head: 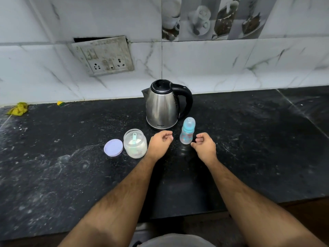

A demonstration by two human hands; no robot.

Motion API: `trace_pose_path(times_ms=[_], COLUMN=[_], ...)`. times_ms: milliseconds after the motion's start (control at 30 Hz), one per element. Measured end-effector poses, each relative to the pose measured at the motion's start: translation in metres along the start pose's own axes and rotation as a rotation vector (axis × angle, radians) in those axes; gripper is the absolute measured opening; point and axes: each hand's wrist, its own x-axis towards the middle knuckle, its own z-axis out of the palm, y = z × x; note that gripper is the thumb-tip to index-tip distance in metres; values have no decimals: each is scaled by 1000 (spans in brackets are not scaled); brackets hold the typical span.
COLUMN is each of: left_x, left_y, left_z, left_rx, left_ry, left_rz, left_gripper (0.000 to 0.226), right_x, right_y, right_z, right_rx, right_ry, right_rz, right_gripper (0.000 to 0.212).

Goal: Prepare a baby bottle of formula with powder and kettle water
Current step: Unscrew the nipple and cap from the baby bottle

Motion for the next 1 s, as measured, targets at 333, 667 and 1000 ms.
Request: trace_pose_path(times_ms=[333,667,1000], left_x=[26,21,-1], left_y=[28,33,58], left_z=[43,45,29], left_rx=[-52,-102,-266], left_ry=[-112,-96,-190], left_rz=[-64,-10,77], left_gripper=[46,30,26], right_x=[46,47,3], right_y=[-3,2,0], right_z=[1,-11,-33], right_rx=[-36,60,319], right_ry=[-317,-351,-434], right_rz=[-86,-146,-174], right_gripper=[71,41,44])
